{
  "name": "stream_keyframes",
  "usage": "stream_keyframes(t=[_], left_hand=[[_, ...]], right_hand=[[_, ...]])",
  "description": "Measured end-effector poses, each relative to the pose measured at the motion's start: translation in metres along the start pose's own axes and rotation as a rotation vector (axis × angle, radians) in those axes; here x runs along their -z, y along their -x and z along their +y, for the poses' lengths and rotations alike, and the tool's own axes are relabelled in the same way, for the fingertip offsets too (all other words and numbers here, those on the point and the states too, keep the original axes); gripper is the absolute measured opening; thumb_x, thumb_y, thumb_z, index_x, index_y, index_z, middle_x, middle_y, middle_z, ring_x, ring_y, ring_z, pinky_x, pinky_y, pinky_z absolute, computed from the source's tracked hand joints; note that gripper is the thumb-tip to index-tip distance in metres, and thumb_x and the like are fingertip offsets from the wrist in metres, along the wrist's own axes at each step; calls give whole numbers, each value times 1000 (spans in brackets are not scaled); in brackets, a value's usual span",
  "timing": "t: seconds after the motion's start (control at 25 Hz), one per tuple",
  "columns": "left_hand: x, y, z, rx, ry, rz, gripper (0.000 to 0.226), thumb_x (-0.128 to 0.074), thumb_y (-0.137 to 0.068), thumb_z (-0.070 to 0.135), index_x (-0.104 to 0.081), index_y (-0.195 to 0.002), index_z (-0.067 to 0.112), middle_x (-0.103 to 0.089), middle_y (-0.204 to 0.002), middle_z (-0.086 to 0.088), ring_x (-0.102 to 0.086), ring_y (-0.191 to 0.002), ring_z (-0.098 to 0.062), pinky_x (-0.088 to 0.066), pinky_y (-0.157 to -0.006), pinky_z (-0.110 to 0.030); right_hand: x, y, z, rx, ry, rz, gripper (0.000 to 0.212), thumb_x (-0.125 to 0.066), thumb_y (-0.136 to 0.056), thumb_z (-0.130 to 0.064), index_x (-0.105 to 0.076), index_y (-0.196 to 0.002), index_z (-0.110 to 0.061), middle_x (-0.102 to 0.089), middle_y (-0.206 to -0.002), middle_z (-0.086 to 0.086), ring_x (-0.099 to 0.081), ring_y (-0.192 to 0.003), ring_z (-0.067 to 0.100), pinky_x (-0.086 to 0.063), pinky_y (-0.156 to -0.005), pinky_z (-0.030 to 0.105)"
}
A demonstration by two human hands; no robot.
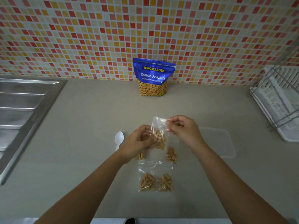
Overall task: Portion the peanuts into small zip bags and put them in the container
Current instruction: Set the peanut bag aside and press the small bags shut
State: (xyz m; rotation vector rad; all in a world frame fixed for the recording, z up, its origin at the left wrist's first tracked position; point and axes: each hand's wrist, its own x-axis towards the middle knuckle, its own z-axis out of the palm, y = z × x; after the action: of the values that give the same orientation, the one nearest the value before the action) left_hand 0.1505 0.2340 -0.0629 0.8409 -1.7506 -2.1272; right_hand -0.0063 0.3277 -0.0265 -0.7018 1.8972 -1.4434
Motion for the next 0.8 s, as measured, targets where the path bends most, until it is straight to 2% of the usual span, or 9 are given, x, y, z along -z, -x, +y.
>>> stream_keyframes(t=[0.08, 0.16, 0.28, 0.44, 0.52, 0.68, 0.8], left_hand=[[-10, 7, -19, 106, -106, 171, 25, -64, -83, 1, -57, -104, 11, -62, -77, -1, -62, -66, -8, -53, -68, -24], [-16, 9, -38, 145, -301, 306, 23, -66, -81, 6, -57, -102, 12, -68, -74, -1, -65, -65, -11, -57, -71, -29], [-24, 8, -54, 152, -520, 387, 19, -62, -82, 12, -54, -99, 12, -68, -76, -7, -67, -74, -22, -56, -74, -38], [-30, 5, -55, 99, -908, 366, 17, -54, -87, 19, -50, -99, 8, -66, -87, -14, -61, -84, -31, -48, -73, -37], [-31, 5, -51, 64, -1067, 329, 22, -51, -91, 24, -49, -102, 6, -65, -94, -14, -60, -88, -31, -46, -75, -36], [-23, -10, -40, -106, -1133, 341, 26, -49, -92, 24, -56, -110, 5, -61, -106, -12, -59, -96, -31, -46, -79, -35], [-26, -37, -39, -165, -1303, 180, 36, -47, -92, 29, -55, -125, 15, -57, -123, -5, -48, -111, -27, -42, -93, -34]], right_hand=[[-4, -7, 20, 41, 245, -19, 2, -71, -80, -17, -71, -80, -18, -70, -76, -1, -65, -67, 8, -50, -70, 14], [-13, -13, 40, 92, 458, -30, 7, -72, -79, -20, -74, -84, -16, -73, -81, -2, -65, -71, 5, -49, -71, 11], [-23, -20, 60, 99, 680, -64, 14, -70, -80, -26, -75, -90, -18, -75, -87, -1, -68, -82, 13, -54, -78, 27], [-33, -25, 72, 172, 1013, -107, 21, -62, -84, -26, -68, -104, -24, -73, -98, -3, -59, -100, 21, -46, -86, 31], [-32, -26, 71, 230, 1076, -106, 24, -60, -85, -30, -67, -107, -23, -70, -104, -1, -55, -102, 24, -43, -86, 32], [3, -30, 53, 349, 1226, -2, 25, -53, -87, -21, -67, -107, -25, -66, -109, -2, -50, -107, 25, -35, -86, 33], [23, -31, 47, 272, 1461, -151, 28, -55, -85, -27, -65, -112, -28, -57, -119, -5, -40, -116, 23, -30, -91, 37]])
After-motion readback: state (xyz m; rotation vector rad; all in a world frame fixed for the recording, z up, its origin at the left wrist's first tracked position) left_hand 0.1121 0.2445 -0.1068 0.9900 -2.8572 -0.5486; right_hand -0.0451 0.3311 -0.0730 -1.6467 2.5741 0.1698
